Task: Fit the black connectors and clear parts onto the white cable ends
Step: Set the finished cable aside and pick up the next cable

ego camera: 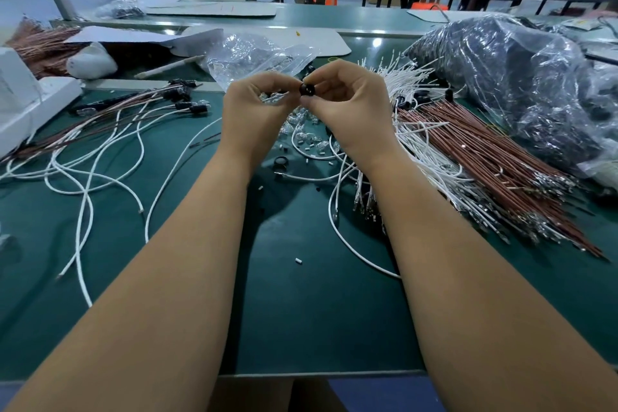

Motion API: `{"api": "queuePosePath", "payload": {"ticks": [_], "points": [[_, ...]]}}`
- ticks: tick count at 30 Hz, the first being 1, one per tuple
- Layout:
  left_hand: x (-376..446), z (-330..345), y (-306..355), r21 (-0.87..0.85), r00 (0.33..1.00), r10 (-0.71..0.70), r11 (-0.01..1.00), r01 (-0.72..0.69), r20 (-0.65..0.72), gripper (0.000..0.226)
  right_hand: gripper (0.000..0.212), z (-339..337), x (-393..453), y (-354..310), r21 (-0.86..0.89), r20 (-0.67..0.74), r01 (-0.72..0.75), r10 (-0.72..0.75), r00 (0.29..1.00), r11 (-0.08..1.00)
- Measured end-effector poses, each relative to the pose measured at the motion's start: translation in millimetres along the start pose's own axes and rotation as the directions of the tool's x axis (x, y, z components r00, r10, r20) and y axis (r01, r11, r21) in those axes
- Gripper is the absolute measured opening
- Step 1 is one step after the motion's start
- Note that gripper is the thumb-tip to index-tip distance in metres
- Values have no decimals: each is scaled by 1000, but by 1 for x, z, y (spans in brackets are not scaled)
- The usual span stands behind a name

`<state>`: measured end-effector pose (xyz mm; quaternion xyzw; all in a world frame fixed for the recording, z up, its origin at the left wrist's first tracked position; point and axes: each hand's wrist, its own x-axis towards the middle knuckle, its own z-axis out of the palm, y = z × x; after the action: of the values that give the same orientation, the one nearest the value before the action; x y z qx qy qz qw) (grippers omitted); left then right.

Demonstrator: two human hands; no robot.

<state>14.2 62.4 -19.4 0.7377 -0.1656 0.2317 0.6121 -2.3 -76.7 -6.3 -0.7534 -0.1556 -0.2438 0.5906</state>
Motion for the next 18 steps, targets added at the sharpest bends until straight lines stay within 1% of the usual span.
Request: {"api": "queuePosePath", "payload": {"ticks": [4, 9, 14, 16, 18], "points": [[0, 1, -1, -69, 999, -1, 998, 4, 43, 23, 18, 3, -1, 0, 13, 15, 12, -12, 1000, 1000], [0, 3, -1, -103, 996, 9, 995, 0, 87, 30, 20, 3, -2, 2, 17, 12, 13, -13, 1000, 1000], [-2, 3, -1, -130, 991, -4, 991, 21, 132, 28, 24, 3, -2, 2, -3, 6, 21, -21, 1000, 1000], [-2, 3, 0, -116, 991, -9, 993, 24, 130, 26, 25, 3, -2, 2, -7, 2, 23, -23, 1000, 1000], [-2, 3, -1, -75, 993, -14, 997, 23, 118, 19, 24, 3, -1, 2, -15, -7, 20, -20, 1000, 1000]]}}
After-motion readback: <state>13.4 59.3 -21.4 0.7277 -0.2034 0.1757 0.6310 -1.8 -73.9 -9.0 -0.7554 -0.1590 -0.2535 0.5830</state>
